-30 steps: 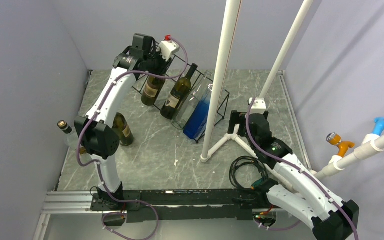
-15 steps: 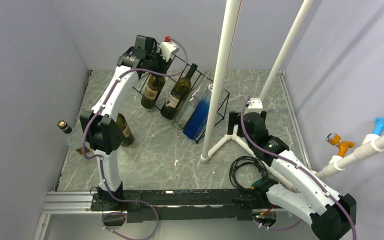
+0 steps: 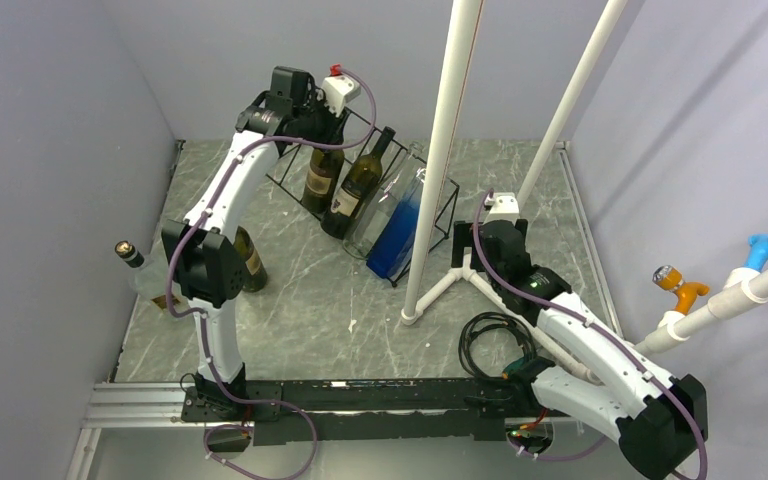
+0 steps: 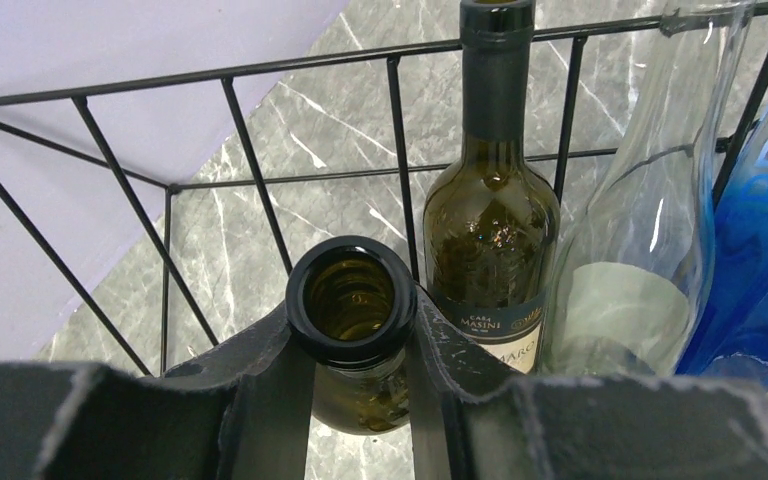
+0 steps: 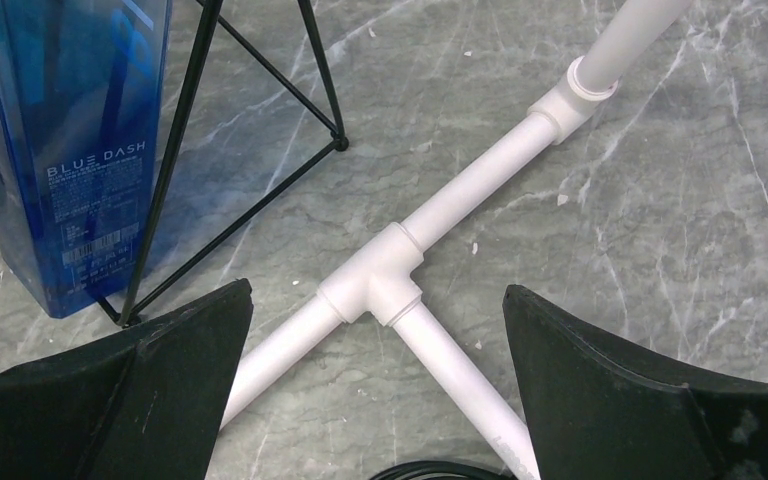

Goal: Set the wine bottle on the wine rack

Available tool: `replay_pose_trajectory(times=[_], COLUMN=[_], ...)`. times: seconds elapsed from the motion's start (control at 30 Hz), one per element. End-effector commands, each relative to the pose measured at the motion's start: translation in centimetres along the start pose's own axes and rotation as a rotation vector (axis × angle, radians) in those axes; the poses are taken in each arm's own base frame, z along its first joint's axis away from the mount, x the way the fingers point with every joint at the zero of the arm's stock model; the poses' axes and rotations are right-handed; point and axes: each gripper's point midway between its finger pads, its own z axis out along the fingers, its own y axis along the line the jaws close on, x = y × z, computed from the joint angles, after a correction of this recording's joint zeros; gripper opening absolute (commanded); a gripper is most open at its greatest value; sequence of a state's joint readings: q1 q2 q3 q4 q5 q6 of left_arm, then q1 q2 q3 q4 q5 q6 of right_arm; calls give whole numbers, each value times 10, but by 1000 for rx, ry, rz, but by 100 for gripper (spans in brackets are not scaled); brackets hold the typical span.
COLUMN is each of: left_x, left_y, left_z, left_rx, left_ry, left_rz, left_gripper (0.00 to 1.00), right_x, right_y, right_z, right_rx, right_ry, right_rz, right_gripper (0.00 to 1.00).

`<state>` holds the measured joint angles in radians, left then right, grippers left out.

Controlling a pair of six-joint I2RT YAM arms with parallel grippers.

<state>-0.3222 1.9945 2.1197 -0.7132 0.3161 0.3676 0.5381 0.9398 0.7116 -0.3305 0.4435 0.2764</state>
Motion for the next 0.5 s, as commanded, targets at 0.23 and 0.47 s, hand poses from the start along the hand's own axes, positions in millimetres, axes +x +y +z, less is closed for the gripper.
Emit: replay_pose_trajectory(times=[0.23, 0.47], left_x=[-37, -32], left_y=[15, 16], left_z=[-10, -6], left_rx=[-54, -18], left_ry=[-97, -102], left_rz=[60, 16], left_gripper=[0, 0], right_x=[-24, -23], right_y=[2, 6], right_z=[-6, -2], right_rx=[-14, -20], right_ry=[-75, -65], right_rz=[38, 40], right_gripper=[100, 100])
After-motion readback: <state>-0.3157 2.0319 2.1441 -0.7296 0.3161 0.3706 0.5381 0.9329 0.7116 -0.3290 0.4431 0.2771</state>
